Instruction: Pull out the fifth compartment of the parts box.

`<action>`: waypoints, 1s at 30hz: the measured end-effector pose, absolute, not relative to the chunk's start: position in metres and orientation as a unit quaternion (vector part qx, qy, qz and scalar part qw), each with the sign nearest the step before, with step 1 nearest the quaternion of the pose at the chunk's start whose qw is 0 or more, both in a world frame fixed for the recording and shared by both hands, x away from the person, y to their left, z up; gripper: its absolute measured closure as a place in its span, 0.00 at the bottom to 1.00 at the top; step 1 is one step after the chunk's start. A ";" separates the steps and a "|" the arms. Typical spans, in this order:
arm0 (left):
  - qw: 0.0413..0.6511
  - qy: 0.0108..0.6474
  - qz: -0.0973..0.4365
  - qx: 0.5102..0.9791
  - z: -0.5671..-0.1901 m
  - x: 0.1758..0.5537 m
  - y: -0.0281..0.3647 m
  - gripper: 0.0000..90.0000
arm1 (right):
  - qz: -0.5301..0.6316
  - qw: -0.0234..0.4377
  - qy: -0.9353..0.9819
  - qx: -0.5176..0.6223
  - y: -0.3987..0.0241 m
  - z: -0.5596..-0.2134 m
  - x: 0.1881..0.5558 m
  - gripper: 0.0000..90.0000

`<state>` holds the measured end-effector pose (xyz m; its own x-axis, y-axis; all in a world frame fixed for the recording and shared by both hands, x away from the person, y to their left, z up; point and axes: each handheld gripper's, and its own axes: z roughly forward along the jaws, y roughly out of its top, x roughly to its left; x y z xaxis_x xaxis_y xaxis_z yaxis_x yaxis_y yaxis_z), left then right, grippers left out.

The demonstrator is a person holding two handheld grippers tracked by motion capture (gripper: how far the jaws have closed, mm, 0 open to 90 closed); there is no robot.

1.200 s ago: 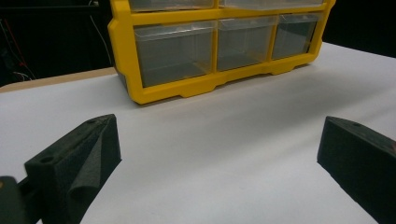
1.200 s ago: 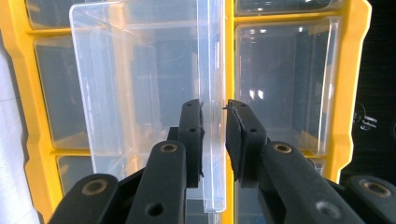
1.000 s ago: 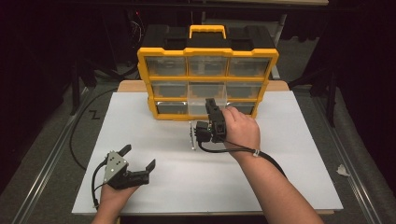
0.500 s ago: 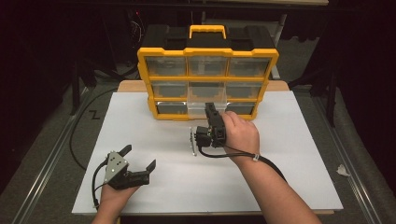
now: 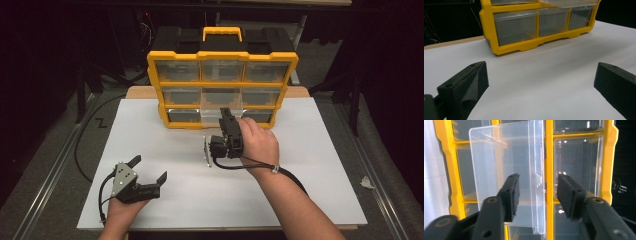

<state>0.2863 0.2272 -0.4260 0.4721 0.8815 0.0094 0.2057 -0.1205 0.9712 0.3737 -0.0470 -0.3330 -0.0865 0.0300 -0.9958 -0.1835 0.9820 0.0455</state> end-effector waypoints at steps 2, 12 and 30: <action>0.528 0.402 0.320 0.677 -0.426 0.286 0.227 0.00 | 0.087 0.668 0.737 -0.058 -0.050 -0.333 0.368 0.55; 0.527 0.399 0.321 0.679 -0.426 0.285 0.227 0.00 | 0.093 0.647 0.754 -0.064 -0.064 -0.354 0.355 0.48; 0.524 0.397 0.321 0.682 -0.427 0.285 0.225 0.00 | 0.080 0.607 0.789 -0.054 -0.109 -0.425 0.331 0.45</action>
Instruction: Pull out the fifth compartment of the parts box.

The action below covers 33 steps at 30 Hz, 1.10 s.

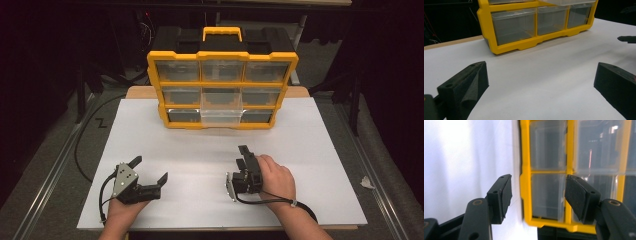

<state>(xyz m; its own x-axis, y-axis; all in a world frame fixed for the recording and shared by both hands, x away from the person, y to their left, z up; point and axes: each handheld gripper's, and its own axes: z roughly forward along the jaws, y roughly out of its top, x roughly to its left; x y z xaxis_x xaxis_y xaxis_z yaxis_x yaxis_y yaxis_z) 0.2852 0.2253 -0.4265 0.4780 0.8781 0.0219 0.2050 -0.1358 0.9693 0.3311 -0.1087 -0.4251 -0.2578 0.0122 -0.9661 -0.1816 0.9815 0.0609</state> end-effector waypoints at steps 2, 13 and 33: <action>0.524 0.397 0.321 0.682 -0.426 0.285 0.226 0.00 | 0.077 0.606 0.790 -0.056 -0.114 -0.428 0.329 0.44; 0.523 0.399 0.321 0.681 -0.427 0.286 0.227 0.00 | 0.055 0.601 0.797 -0.022 -0.167 -0.433 0.318 0.44; 0.522 0.399 0.319 0.683 -0.427 0.286 0.224 0.00 | 0.049 0.604 0.795 0.017 -0.211 -0.432 0.314 0.01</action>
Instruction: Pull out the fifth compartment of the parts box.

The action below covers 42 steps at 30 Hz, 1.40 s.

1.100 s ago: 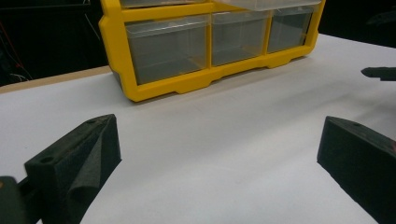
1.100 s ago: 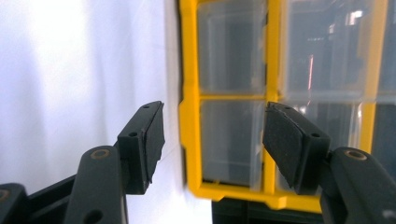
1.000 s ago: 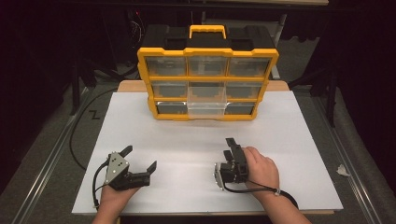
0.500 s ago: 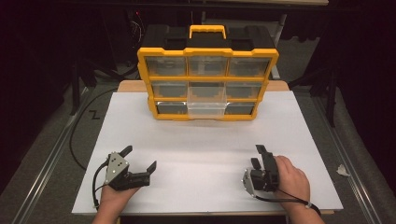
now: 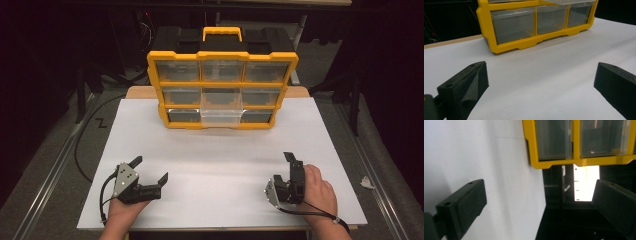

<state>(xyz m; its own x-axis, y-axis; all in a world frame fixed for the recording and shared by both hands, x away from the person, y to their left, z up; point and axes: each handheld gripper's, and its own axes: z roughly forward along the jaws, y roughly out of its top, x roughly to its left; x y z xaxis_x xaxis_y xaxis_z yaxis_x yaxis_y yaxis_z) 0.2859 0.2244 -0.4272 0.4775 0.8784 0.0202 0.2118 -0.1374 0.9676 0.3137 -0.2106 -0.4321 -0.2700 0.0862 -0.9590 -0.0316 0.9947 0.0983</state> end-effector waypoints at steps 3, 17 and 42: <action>0.521 0.399 0.319 0.684 -0.427 0.286 0.224 0.00 | 0.061 0.620 0.782 0.022 -0.209 -0.427 0.311 0.01; 0.524 0.399 0.320 0.681 -0.427 0.286 0.225 0.00 | 0.135 0.569 0.801 0.124 -0.221 -0.425 0.318 0.01; 0.528 0.404 0.320 0.675 -0.425 0.286 0.228 0.00 | 0.398 0.387 0.738 0.384 -0.259 -0.411 0.318 0.01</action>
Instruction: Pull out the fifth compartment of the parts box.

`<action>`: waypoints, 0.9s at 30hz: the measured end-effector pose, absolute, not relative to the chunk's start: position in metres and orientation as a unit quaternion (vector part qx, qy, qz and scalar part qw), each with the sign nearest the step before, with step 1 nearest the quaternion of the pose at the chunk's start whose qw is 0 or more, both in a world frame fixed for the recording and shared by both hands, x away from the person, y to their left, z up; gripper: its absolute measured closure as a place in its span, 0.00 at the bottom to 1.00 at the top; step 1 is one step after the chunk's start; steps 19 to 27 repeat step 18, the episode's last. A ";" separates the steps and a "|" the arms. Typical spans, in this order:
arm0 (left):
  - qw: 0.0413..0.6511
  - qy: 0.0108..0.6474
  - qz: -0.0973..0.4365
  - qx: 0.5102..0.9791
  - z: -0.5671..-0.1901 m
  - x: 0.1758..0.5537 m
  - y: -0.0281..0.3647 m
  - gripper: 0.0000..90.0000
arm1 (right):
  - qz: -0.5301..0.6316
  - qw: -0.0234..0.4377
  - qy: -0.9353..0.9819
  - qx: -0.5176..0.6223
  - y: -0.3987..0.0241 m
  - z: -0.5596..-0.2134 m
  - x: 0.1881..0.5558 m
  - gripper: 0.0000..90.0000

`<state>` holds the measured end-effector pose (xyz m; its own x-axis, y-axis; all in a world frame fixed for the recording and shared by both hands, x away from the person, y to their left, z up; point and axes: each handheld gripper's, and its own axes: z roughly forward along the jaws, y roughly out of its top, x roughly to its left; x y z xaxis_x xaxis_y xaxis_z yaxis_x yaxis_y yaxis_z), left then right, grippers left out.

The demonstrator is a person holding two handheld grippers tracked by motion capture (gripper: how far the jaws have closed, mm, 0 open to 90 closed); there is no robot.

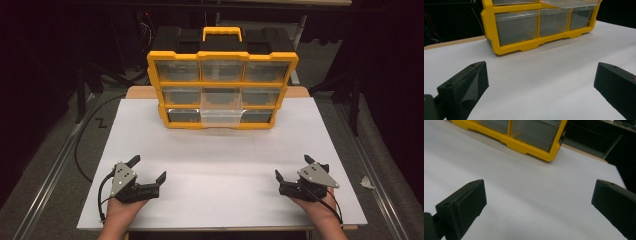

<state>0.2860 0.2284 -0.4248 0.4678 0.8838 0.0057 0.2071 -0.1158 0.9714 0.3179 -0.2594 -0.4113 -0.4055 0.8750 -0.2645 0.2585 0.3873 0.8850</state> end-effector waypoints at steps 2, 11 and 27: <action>0.528 0.404 0.318 0.675 -0.425 0.286 0.228 0.00 | 0.428 0.361 0.724 0.403 -0.264 -0.412 0.316 0.01; 0.528 0.410 0.305 0.679 -0.427 0.289 0.227 0.00 | 0.493 0.314 0.689 0.429 -0.273 -0.414 0.317 0.01; 0.527 0.409 0.301 0.681 -0.428 0.289 0.226 0.00 | 0.491 0.311 0.693 0.426 -0.273 -0.416 0.318 0.01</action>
